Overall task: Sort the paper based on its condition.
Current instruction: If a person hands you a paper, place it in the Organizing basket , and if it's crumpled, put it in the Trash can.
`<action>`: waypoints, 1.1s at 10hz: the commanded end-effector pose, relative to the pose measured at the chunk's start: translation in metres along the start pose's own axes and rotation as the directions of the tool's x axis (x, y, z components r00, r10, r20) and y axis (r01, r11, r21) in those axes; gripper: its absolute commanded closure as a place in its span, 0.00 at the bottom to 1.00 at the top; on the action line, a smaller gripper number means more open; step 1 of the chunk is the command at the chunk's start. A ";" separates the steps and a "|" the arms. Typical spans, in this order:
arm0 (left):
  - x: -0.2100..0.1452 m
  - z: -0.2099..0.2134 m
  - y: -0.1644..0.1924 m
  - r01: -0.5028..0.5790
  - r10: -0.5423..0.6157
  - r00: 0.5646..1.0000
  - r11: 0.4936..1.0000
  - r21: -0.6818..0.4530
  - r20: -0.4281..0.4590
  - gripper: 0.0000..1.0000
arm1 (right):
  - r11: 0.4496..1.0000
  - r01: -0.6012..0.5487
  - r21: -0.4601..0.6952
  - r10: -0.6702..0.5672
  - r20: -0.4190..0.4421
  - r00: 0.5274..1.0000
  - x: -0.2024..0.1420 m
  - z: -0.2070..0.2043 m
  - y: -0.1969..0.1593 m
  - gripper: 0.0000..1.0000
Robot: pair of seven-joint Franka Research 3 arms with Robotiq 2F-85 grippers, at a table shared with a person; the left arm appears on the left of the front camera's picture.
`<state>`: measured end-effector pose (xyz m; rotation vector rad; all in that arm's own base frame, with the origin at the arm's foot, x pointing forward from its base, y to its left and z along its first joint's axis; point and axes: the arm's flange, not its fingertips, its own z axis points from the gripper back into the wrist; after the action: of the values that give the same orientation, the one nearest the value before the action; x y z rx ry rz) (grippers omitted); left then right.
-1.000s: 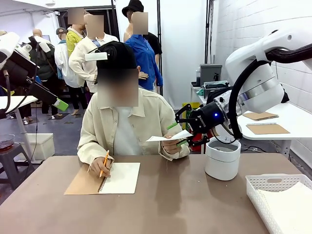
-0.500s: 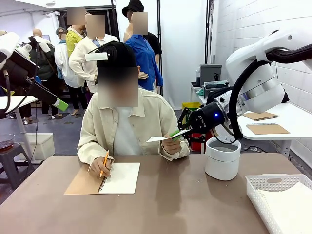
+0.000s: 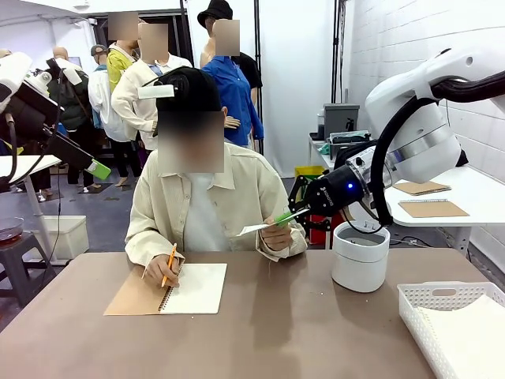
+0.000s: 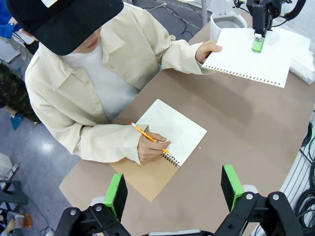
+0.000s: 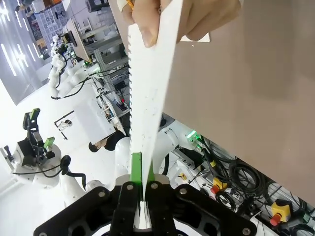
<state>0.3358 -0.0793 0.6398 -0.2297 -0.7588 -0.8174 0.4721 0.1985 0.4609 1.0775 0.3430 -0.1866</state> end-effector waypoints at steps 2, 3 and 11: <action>0.000 0.000 0.000 -0.004 0.004 1.000 1.000 -0.005 0.005 0.00 | 0.999 -0.044 -0.019 0.045 0.030 0.999 -0.025 0.008 0.013 1.00; 0.000 0.000 0.000 -0.004 0.004 1.000 1.000 -0.005 0.005 0.00 | 0.992 -0.103 -0.076 0.104 0.011 0.995 -0.041 0.018 0.021 1.00; 0.000 0.000 0.000 -0.004 0.004 1.000 1.000 -0.005 0.005 0.00 | 0.680 -0.232 -0.696 0.456 0.153 0.877 -0.190 0.108 0.004 1.00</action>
<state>0.3358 -0.0795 0.6397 -0.2303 -0.7586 -0.8180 0.3216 0.1077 0.5981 0.4585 -0.0510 0.1312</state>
